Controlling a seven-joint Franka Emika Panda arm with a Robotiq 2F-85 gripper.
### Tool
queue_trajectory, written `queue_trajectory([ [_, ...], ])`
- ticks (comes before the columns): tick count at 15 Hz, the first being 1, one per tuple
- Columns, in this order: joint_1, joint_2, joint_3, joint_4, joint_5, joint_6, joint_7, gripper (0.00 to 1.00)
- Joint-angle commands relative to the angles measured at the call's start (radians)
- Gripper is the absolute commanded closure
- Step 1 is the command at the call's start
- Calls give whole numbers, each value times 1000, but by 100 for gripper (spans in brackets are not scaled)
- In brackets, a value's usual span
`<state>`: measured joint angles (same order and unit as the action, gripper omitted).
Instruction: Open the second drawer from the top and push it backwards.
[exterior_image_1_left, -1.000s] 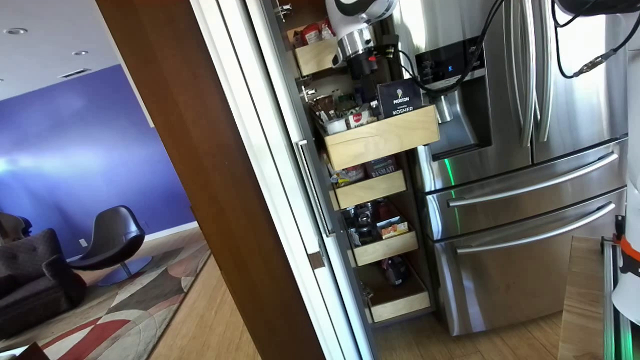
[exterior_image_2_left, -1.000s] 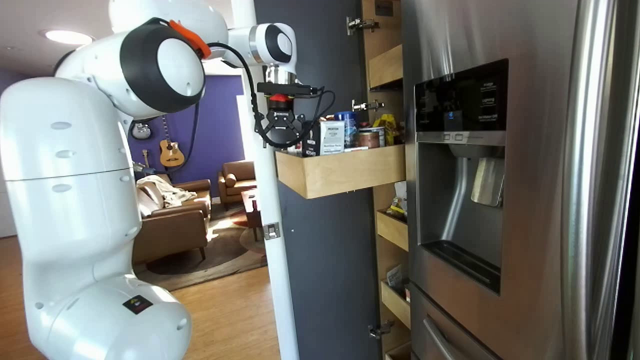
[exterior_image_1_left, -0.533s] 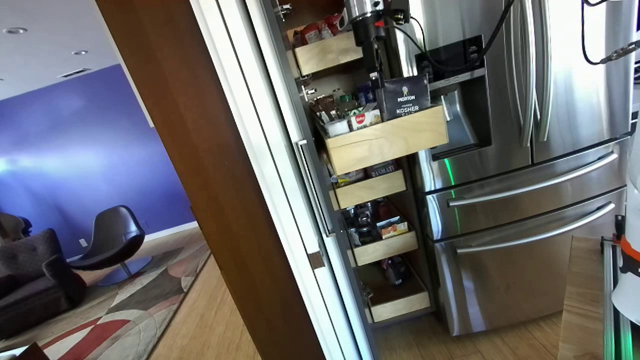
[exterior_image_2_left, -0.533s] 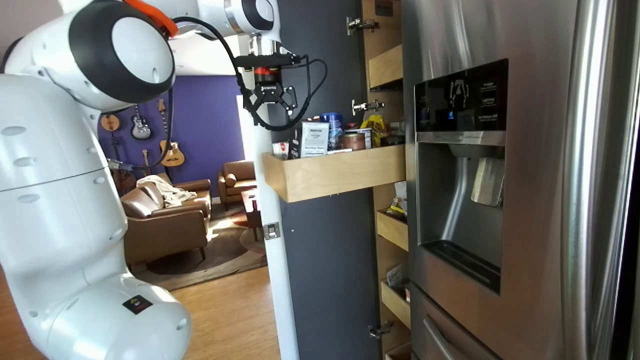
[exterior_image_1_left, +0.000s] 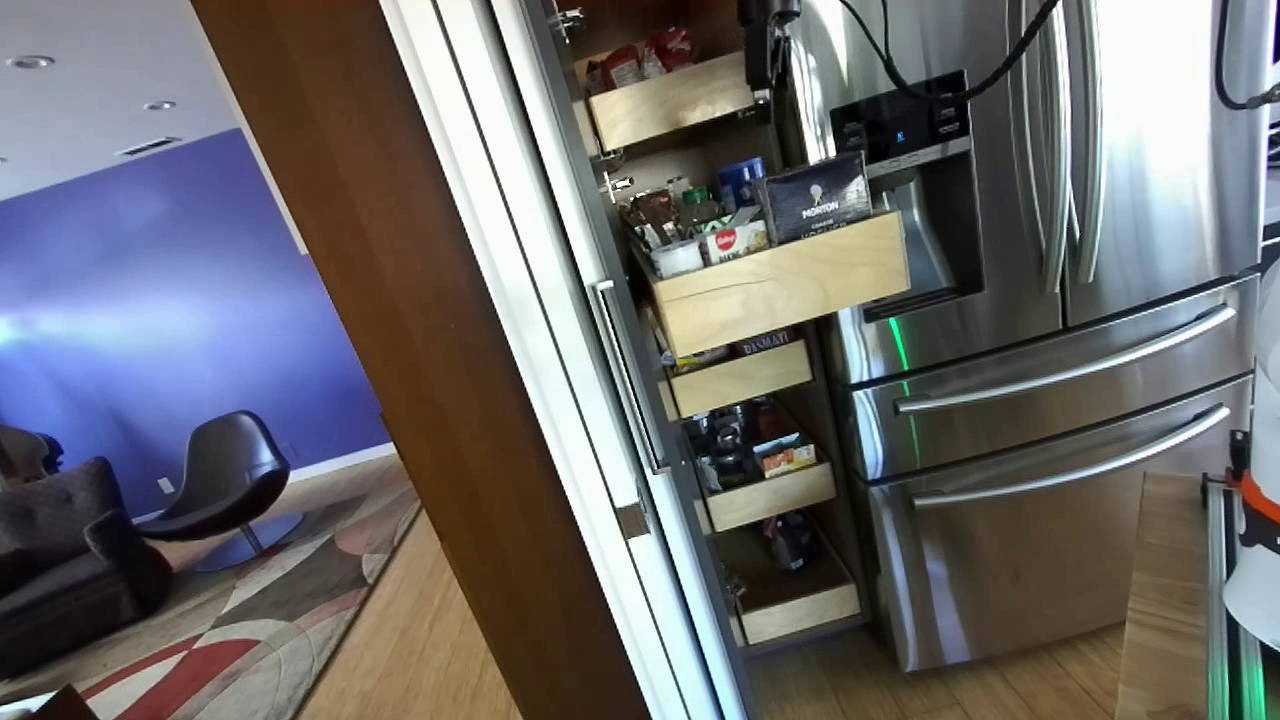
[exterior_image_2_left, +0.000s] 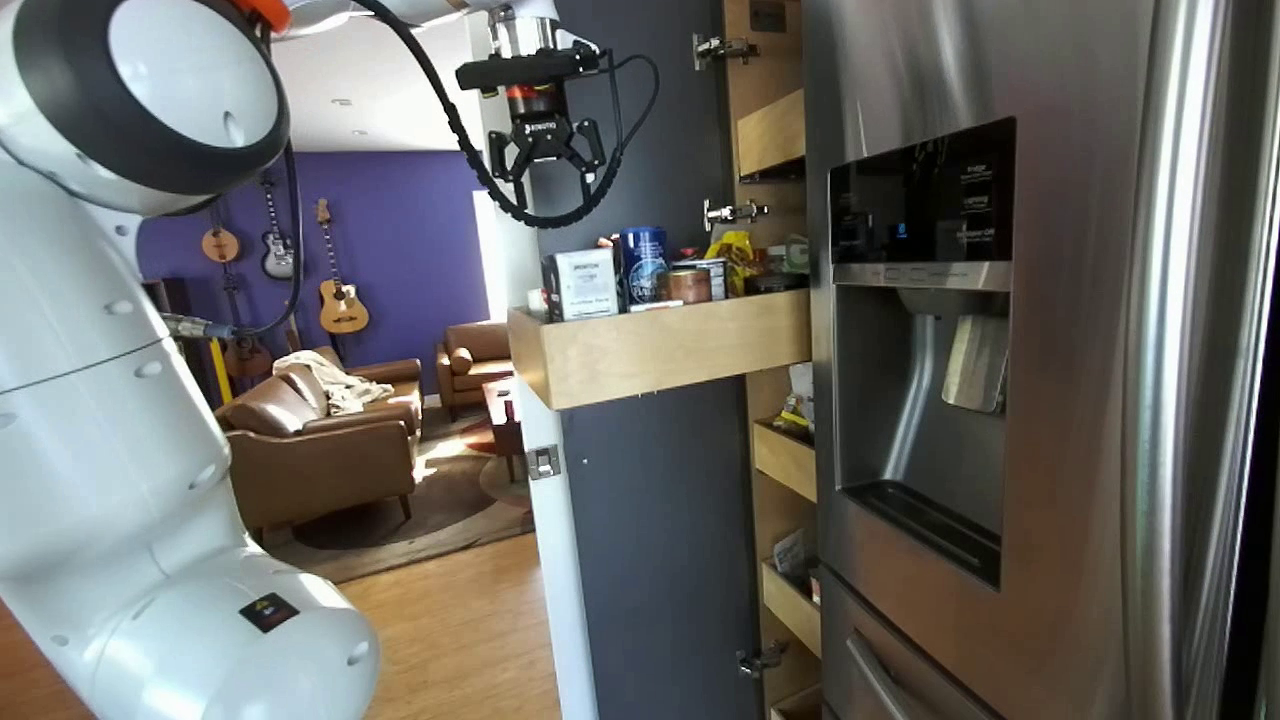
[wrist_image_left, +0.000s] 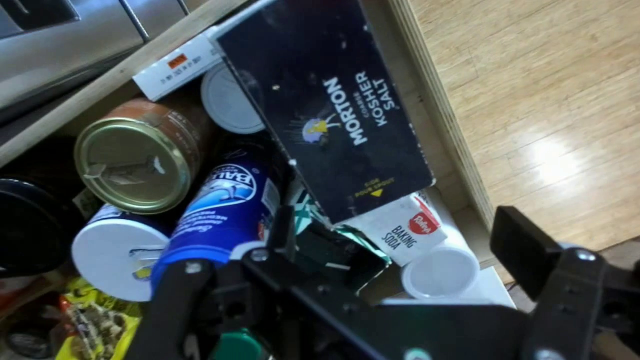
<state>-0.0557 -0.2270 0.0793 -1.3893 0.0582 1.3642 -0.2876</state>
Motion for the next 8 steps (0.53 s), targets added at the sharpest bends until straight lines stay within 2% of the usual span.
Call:
queue_trajectory([
  [1, -32, -96, -41, -86, 1, 40, 23, 0],
  [4, -55, -144, -90, -133, 37, 53, 21, 0],
  [5, -1, -78, -95, -43, -9, 18, 14, 0],
  [8, -10, -110, -119, -78, -3, 24, 15, 0],
])
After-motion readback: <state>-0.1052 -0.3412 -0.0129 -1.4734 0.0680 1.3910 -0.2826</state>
